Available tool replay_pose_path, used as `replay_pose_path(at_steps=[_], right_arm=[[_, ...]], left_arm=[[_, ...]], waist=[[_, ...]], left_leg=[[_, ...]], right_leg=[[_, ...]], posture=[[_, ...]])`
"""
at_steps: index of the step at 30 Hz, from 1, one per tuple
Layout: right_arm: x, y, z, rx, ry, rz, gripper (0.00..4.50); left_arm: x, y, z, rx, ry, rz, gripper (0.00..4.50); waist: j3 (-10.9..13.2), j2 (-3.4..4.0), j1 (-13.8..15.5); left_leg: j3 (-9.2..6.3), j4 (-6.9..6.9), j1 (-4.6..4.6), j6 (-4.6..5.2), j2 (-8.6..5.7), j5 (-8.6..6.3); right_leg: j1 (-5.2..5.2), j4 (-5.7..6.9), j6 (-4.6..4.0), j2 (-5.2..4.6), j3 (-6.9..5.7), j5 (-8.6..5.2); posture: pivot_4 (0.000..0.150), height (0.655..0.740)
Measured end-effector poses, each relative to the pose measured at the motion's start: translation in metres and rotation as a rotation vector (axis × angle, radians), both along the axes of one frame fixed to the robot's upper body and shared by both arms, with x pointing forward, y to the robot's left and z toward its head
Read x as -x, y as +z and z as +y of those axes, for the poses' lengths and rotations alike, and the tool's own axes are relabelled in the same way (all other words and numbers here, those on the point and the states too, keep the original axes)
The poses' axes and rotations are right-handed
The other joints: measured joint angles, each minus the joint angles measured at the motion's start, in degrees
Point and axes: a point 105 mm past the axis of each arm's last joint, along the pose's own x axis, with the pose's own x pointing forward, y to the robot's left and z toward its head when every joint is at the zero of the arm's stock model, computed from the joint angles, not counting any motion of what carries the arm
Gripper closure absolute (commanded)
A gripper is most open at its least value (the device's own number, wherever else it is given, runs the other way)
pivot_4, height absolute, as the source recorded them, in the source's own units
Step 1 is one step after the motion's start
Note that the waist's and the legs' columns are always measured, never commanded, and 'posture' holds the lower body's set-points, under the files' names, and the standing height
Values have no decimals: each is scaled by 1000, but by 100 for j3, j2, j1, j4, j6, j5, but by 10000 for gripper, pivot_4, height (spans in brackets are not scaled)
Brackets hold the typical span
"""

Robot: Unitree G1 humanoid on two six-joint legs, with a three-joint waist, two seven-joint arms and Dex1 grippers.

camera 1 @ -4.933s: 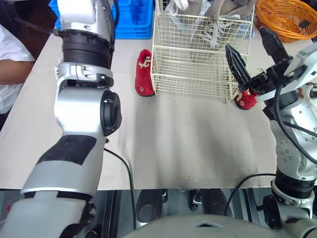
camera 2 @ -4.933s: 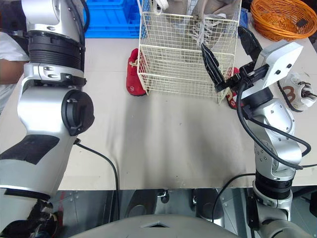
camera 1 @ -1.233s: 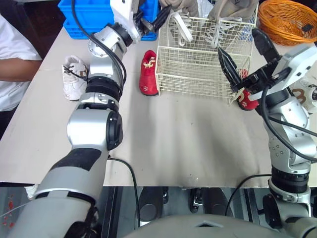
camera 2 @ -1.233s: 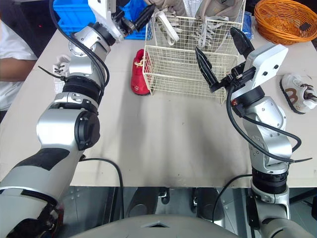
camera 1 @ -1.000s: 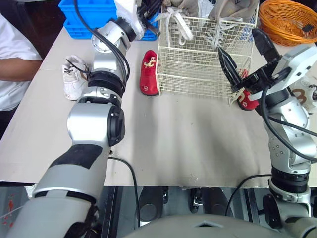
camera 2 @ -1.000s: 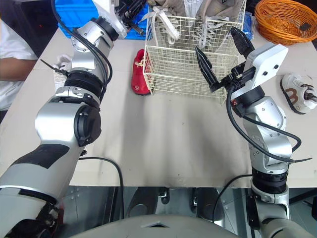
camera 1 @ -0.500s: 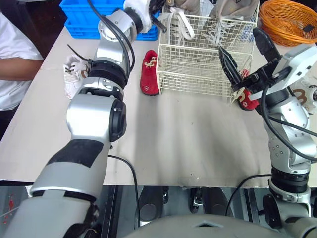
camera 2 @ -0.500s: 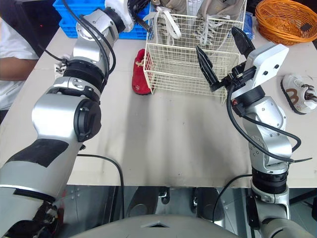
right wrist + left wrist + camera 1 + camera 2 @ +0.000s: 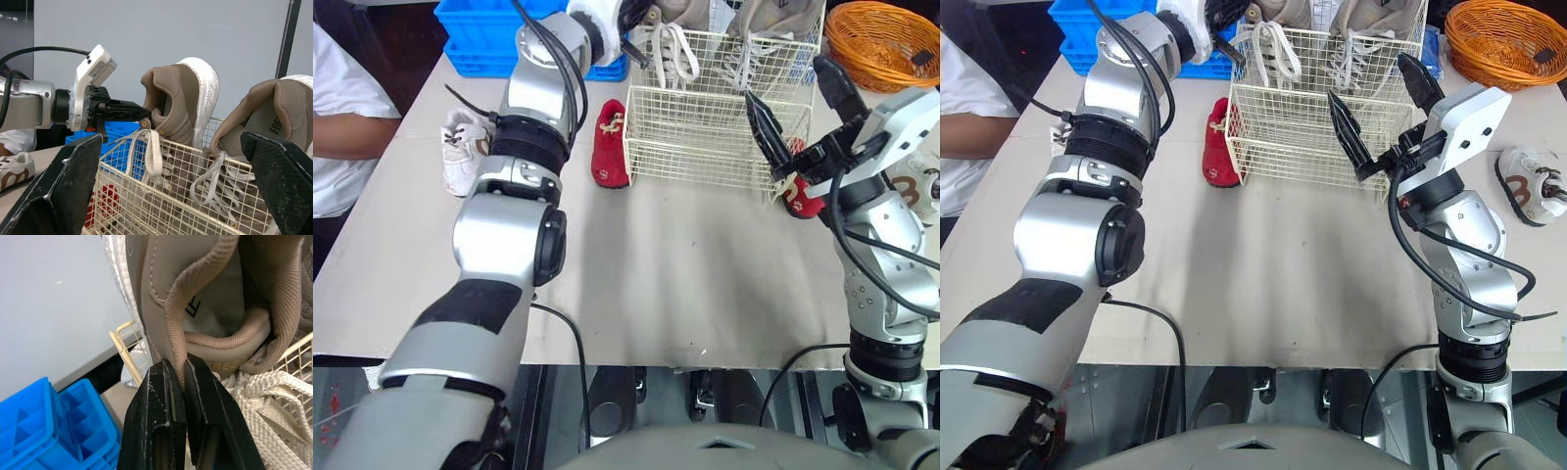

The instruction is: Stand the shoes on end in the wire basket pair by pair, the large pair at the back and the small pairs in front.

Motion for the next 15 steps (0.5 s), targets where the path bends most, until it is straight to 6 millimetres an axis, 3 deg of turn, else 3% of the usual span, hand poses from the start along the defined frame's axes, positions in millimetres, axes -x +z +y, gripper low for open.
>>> replay_pose_path(at_steps=[4,9,12,15], right_arm=[[0,0,0,0,1,0,0],[0,0,0,6,4,-1,0],[1,0,1,17,10,-2,0],[1,0,1,23,13,-3,0]], left_arm=[[4,-3,1,1,3,6,44733],[5,-8,4,0,15,35,23661],[2,-24,12,0,39,93,9634],[1,-42,22,12,68,146,933]], waist=[[-8,2,-1],[-8,2,-7],[-8,2,-12],[-3,0,-36]], left_leg=[[1,1,5,1,0,0],[2,1,5,1,0,0],[4,0,4,1,0,0],[5,-3,-6,1,1,0]], right_leg=[[2,4,0,0,4,0],[1,5,0,0,5,0],[-2,5,0,0,8,0],[-10,4,0,0,7,0]], posture=[[1500,6860],[1500,6860],[1500,6860],[1500,6860]])
